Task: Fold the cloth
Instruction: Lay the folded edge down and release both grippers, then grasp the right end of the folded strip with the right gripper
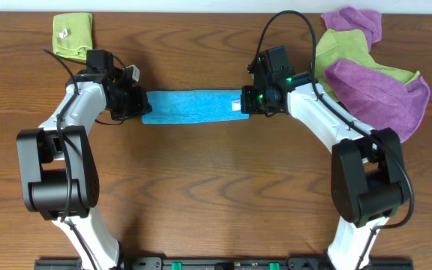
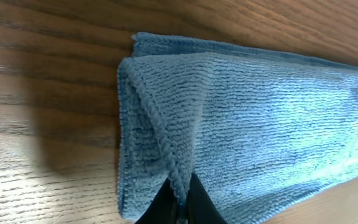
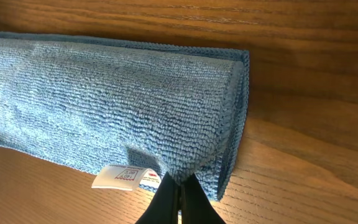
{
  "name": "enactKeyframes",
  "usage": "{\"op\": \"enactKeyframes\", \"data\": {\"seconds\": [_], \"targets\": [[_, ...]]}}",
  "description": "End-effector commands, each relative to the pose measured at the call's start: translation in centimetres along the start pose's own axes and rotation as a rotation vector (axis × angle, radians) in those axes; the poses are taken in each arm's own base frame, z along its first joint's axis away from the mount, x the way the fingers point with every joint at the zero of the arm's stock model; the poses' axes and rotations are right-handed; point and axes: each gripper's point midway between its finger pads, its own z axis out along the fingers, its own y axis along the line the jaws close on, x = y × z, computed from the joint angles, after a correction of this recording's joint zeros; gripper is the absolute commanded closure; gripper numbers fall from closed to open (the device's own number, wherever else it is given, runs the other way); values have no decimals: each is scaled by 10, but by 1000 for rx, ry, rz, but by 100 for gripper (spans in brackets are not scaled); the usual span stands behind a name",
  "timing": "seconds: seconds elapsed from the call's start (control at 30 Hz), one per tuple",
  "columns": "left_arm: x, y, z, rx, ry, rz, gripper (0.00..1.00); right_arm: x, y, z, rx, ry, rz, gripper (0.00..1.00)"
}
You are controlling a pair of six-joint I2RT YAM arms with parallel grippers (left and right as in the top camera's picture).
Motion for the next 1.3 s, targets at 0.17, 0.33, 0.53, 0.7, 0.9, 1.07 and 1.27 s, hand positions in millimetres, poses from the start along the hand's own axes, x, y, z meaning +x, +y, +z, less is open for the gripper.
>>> {"op": "enactKeyframes", "data": {"seconds": [0.17,0.33,0.53,0.7,0.9,1.07,1.27], "targets": [[-5,18,-3,-92,-19,13,94,-5,-19,9,82,-12,-8,99],[-5,21,-2,-101,-22,15,94,-6,-18,8,83,-20,-10,99],[-6,21,-7,-103,-26,16,54,-9,-17,6,79,-29,-14,18],[-20,12,-40,-104,-63,29,52,-24,-5,-19,63,-85,-62,16],[-41,-29,-85,-102,-176,171,94,-58,25,-68,30,-233,-110,99],[-28,-29,-40,-166,-103,213,94,-44,14,-45,65,-162,-95,99],[-12,-15,2,-260,-3,220,94,-40,3,-40,104,-138,-98,99]]}}
